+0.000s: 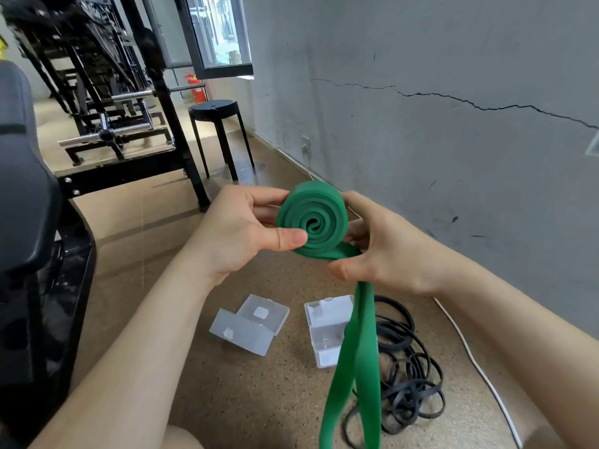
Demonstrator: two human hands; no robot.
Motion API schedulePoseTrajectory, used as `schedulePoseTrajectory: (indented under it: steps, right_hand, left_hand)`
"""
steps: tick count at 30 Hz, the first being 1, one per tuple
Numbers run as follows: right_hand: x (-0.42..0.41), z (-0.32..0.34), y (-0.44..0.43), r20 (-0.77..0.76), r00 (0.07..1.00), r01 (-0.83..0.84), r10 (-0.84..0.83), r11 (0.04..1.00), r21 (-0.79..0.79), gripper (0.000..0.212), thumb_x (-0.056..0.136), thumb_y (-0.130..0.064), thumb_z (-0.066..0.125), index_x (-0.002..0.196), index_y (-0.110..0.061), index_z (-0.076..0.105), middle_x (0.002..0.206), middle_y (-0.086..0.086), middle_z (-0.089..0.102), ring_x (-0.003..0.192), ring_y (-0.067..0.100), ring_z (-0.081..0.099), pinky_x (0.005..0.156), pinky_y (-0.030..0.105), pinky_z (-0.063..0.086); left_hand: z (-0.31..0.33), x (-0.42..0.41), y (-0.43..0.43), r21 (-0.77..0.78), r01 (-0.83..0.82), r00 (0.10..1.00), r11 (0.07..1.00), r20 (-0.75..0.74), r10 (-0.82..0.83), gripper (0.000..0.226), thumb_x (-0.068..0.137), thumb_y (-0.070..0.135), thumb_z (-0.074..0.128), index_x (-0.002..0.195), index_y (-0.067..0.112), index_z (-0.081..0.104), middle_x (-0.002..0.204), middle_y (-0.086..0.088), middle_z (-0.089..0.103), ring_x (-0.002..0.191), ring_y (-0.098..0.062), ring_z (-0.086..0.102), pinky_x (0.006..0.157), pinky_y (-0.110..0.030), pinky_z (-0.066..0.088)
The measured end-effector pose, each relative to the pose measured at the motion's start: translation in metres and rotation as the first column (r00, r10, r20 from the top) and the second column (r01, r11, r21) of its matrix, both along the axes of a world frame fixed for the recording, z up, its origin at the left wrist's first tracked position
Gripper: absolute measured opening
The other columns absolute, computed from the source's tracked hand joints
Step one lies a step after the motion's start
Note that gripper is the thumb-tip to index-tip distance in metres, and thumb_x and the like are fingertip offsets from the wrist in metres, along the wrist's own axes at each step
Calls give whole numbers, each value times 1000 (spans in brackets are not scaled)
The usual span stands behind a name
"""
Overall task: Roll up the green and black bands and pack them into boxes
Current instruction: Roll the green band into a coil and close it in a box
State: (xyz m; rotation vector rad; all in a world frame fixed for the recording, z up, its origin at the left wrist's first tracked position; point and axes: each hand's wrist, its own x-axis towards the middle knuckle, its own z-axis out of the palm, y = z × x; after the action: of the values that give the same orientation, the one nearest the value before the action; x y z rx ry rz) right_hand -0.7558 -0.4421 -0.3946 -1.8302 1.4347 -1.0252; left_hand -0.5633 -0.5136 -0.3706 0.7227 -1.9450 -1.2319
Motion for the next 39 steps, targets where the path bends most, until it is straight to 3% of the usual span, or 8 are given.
schedulePoseTrajectory:
  steps: [10, 15, 18, 24, 27, 33, 37, 39]
  right_hand:
    - [3, 4, 6, 112, 993, -37, 39, 999, -21, 47, 74, -44, 73, 112, -18, 60, 94, 17, 71, 90, 37, 68, 78, 57, 54]
    - [-1, 10, 5, 413, 910, -28, 36, 999, -24, 30, 86, -12, 65, 115, -8, 57, 70, -5, 72, 62, 5, 67, 56, 15, 50]
    - [0, 11, 1, 504, 863, -5, 16, 1000, -23, 33, 85, -16, 66, 117, -9, 59, 75, -3, 72, 62, 6, 67, 54, 14, 47]
    - [-1, 1, -2, 397, 917, -73, 38, 995, 73, 58, 76, -41, 78, 127, -38, 50, 95, -10, 71, 82, 6, 68, 59, 24, 51]
    - [0, -3, -8, 311, 948, -73, 63, 997, 23, 90, 62, -25, 87, 137, -41, 39, 119, -6, 66, 110, 14, 64, 91, 42, 54]
    - [4, 0, -6, 183, 981, -72, 66, 997, 24, 44, 77, -2, 73, 113, -27, 65, 82, 6, 67, 69, 28, 58, 66, 40, 52]
    - [-5, 9, -2, 237, 971, 5, -10, 1000, 21, 59, 76, 7, 73, 121, -27, 55, 94, 9, 69, 70, 16, 64, 64, 27, 52]
    - [-9, 11, -2, 239, 970, 37, -38, 999, 6, 68, 72, 9, 77, 122, -30, 53, 104, 14, 65, 72, 22, 63, 70, 37, 57]
  left_hand:
    - [2, 0, 0, -131, 25, 985, 991, 172, -2, 49, 59, 5, 86, 99, 28, 68, 92, 7, 76, 85, -9, 72, 72, -21, 56]
    - [-17, -23, 6, 218, 65, 973, 974, -229, -14, 38, 68, 8, 73, 105, 16, 66, 89, 2, 72, 67, -8, 60, 49, -19, 38]
    - [-22, -33, 11, 285, 85, 943, 955, -333, 16, 30, 70, 7, 71, 99, 14, 67, 83, 4, 70, 62, -5, 56, 44, -16, 32]
    - [-14, -30, 11, 260, -18, 941, 966, -321, 104, 35, 61, 6, 81, 93, 8, 69, 80, -3, 74, 70, -15, 69, 55, -23, 52]
    - [-12, -28, 8, 259, -56, 944, 964, -300, 136, 34, 60, 8, 81, 92, 10, 69, 82, -4, 75, 75, -19, 70, 60, -27, 53]
    - [-7, -19, 4, 253, -36, 942, 967, -316, 117, 30, 61, 6, 78, 89, 11, 67, 76, 1, 74, 69, -12, 69, 55, -19, 50]
    - [-6, -10, -2, 186, -12, 966, 982, -251, 59, 33, 61, 3, 70, 93, 11, 69, 85, 0, 76, 85, -15, 71, 67, -21, 55]
    - [-4, -7, -3, 103, -9, 985, 995, -170, 27, 39, 59, 0, 75, 94, 14, 69, 87, 2, 76, 88, -14, 71, 72, -21, 54]
